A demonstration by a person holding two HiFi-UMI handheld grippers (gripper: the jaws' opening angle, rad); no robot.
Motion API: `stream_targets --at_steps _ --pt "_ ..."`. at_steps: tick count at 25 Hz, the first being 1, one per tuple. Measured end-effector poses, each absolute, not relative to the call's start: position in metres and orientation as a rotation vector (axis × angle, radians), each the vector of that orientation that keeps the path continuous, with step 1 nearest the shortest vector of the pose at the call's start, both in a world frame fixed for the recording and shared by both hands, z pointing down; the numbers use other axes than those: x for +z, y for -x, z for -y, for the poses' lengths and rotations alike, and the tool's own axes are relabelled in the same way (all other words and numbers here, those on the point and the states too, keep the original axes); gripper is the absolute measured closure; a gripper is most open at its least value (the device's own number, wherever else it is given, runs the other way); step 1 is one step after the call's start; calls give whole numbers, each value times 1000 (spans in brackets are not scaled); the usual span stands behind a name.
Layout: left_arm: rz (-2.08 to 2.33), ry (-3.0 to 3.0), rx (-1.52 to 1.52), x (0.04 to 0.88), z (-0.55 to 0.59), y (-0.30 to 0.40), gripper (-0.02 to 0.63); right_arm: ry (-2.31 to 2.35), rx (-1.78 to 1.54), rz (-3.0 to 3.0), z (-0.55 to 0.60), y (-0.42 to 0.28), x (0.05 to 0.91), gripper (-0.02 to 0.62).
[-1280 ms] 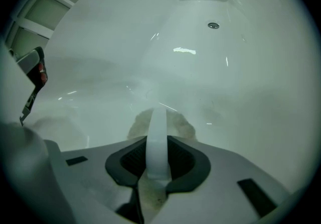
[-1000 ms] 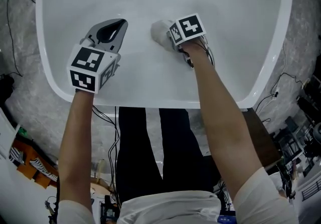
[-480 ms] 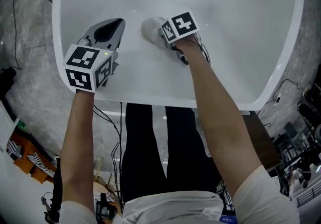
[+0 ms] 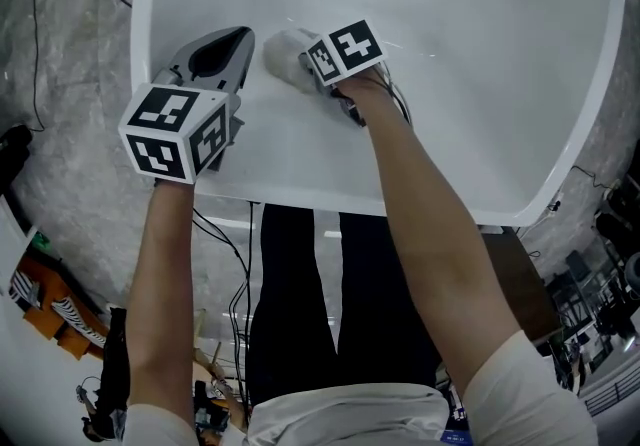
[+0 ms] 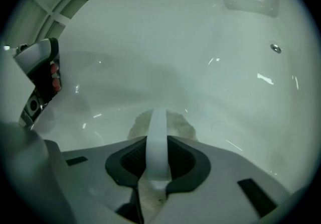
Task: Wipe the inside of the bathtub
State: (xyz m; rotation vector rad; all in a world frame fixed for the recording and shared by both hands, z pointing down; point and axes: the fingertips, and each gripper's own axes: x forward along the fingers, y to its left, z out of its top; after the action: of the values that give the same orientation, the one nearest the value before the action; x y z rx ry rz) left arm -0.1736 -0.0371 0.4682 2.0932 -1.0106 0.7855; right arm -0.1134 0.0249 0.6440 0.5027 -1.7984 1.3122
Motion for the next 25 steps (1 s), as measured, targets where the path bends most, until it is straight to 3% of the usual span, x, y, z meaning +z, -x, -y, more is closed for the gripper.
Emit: stream_targets --at_steps 8,25 --pt "989 -2112 784 471 39 180 594 -452 1343 1873 -16 158 644 499" --pt "913 -2157 746 491 51 157 594 -652 1399 1773 15 149 717 499"
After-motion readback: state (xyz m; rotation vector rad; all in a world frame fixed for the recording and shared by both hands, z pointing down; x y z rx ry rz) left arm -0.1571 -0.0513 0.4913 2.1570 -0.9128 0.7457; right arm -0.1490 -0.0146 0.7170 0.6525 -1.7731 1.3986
